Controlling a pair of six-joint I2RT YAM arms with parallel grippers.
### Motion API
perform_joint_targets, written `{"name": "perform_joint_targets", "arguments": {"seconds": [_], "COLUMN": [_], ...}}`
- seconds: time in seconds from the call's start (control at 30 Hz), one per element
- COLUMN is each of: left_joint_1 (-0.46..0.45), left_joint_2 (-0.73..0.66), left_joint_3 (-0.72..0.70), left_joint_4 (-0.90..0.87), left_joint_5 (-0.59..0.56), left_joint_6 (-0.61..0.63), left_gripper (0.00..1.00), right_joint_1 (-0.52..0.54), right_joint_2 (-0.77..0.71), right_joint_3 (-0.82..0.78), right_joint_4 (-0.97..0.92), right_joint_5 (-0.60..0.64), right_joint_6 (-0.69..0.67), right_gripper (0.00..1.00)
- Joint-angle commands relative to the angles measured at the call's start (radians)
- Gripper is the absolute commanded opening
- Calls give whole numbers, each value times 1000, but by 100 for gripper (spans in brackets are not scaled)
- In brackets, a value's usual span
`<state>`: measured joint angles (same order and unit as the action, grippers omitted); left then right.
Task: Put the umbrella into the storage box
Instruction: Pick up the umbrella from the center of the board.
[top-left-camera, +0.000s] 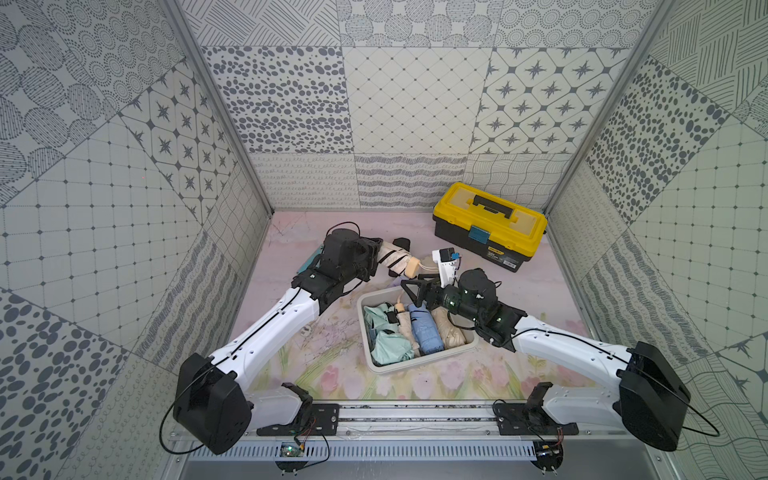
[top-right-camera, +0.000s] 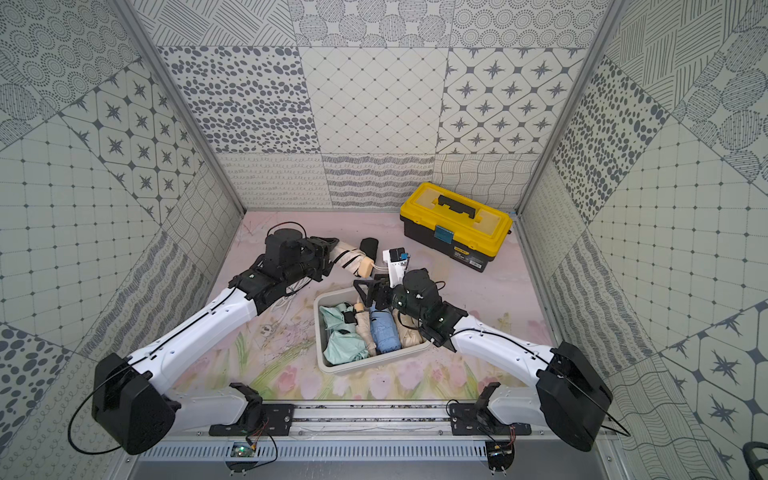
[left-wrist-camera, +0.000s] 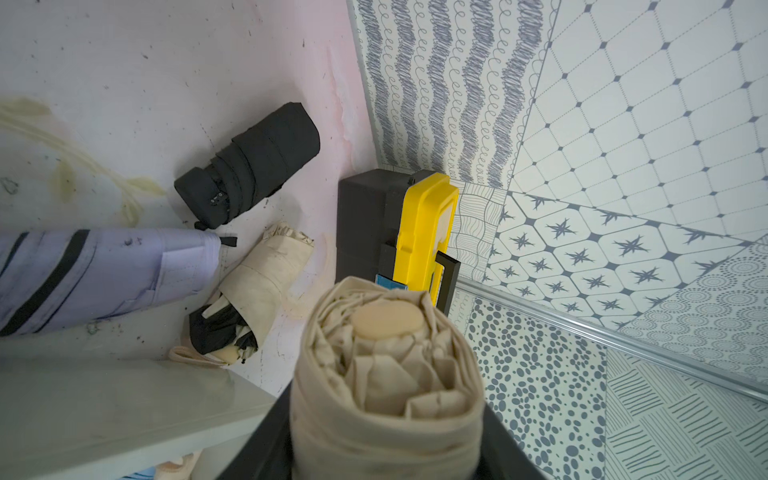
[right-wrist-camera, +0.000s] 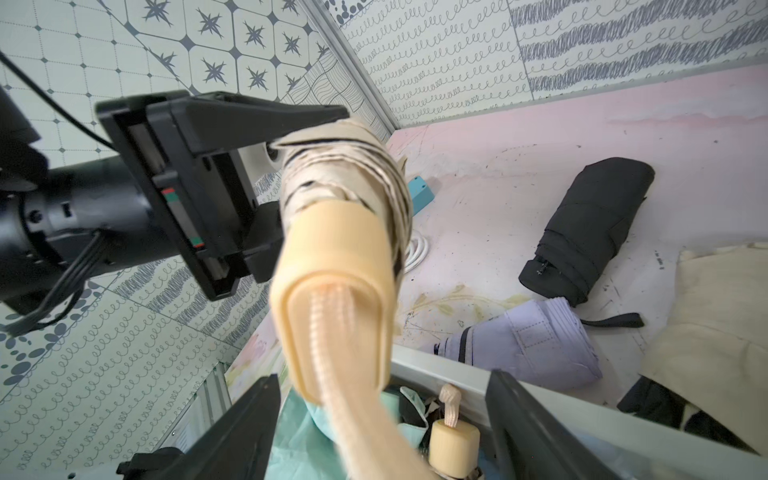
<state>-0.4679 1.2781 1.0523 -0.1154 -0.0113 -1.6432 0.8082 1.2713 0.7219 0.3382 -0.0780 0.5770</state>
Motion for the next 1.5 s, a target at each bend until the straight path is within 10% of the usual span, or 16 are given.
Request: {"name": "perform_joint_targets", "arguments": {"seconds": [0.0, 0.6, 0.87, 1.17, 1.47], "left_joint_1": [-37, -103, -102, -103, -113], "left_joint_2": [-39, -105, -128, -125, -125], "left_joint_3": [-33, -125, -143, -146, -146], "left_joint_4": [154, 146, 131, 135, 138], "left_joint_5": [-50, -121, -144, -130, -131], "left_joint_6": [-209, -306, -324, -335, -344], "left_gripper": [41, 41, 41, 41, 42], "right_joint_1": [3, 16, 17, 19, 22], "right_joint_2": [22, 41, -90, 8, 129], "right_joint_3": [2, -28, -176, -56, 39], "right_joint_4": [165, 291, 277, 339, 392], "right_joint_5": [33, -10, 0, -50, -35], "right_joint_6": [-18, -61, -111, -129, -93], "right_gripper": [83, 65, 86, 88, 61]}}
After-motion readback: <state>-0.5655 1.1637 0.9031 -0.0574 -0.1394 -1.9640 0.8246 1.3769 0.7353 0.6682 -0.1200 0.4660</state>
